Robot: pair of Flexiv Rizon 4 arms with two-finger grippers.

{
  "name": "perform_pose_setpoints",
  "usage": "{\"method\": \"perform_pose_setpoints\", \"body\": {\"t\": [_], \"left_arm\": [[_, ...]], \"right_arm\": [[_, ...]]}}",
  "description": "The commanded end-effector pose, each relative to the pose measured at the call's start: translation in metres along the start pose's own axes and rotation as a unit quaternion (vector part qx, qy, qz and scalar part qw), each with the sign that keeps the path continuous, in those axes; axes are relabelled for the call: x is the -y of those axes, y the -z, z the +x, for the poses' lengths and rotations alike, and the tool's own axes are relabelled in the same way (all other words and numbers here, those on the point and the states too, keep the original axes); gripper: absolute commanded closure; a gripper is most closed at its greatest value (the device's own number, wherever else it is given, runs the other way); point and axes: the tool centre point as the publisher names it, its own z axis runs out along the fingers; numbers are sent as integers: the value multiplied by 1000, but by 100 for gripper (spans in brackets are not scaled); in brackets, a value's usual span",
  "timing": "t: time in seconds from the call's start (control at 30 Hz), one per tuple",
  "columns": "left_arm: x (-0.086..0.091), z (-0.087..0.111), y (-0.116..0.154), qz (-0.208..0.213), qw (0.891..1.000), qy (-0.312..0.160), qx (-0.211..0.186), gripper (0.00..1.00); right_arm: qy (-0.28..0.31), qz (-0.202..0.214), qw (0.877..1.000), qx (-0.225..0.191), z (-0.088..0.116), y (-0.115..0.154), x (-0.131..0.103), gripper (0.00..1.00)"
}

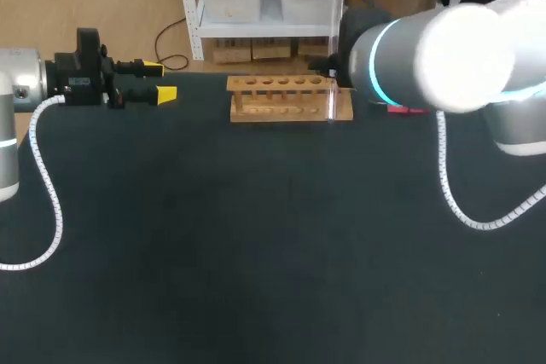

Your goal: Grasp the test tube, adjust it, and insert it.

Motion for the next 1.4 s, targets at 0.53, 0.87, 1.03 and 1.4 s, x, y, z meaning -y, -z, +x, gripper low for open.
{"method": "perform_pose_setpoints", "body": {"t": [0.53,0.87,1.03,1.4], "left_arm": [[1,1,0,-1,1000,-1,2,0],[1,1,0,-1,1000,-1,2,0],[1,1,0,-1,1000,-1,2,0],[1,1,0,-1,1000,-1,2,0]], "right_arm": [[-1,40,972,232,-30,-32,2,100],[6,33,966,257,-49,-50,11,100],[8,30,966,255,-54,-58,19,100],[8,12,968,252,-58,-71,16,100]]}}
